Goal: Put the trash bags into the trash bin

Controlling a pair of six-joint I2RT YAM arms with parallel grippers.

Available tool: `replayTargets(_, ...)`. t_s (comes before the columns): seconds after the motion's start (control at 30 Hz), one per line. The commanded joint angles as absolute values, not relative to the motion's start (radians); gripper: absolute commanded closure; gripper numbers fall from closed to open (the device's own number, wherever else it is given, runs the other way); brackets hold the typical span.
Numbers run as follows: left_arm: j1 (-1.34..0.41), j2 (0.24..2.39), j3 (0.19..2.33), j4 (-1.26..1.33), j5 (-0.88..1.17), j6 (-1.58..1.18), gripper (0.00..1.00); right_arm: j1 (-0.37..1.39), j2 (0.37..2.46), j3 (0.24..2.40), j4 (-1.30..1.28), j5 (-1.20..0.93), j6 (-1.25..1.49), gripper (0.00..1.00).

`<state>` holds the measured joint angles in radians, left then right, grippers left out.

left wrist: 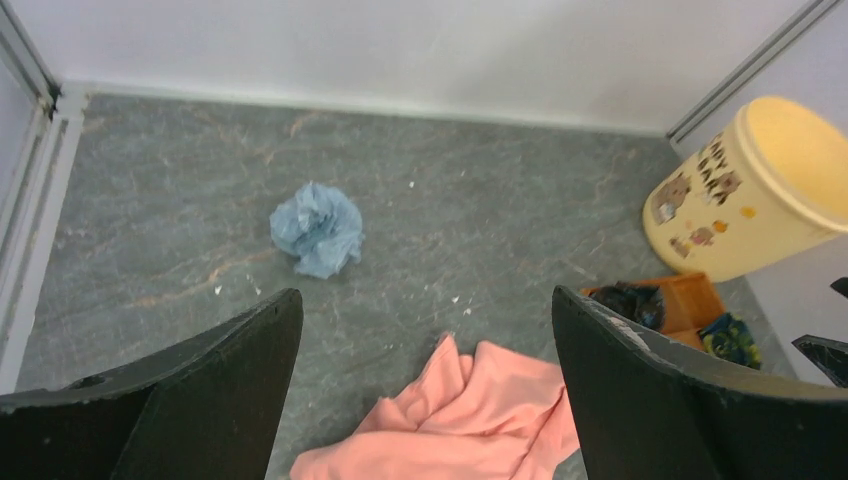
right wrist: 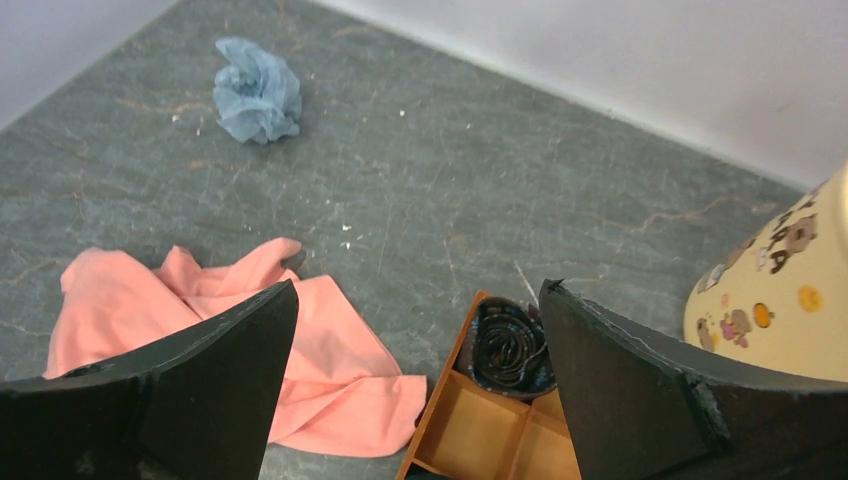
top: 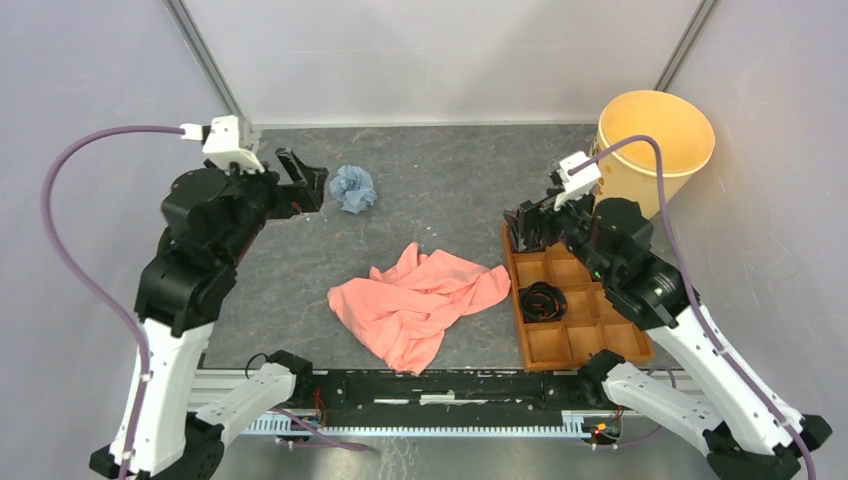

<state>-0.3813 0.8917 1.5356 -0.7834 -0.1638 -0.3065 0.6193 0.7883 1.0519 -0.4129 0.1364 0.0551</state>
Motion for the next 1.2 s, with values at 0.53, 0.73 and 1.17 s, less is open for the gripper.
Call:
replayTargets(0.53, -0.167, 1.250, 1.267, -0.673, -0.153, -0.439, 0.00, 0.671, 0.786, 0.802, -0.182, 0.127, 0.038, 0.02)
replayTargets(0.73, -0.015, 1.477, 1.237, -0.389, 0.142, -0.512, 0.00, 0.672, 0.741, 0.746, -0.156, -0.013, 0.061, 0.02)
replayTargets(1.17, 0.030, 2.004, 1.515, -0.192, 0.410, -0.591, 0.10, 0.672, 0.771, 0.747, -0.227, -0.075, 0.062, 0.02)
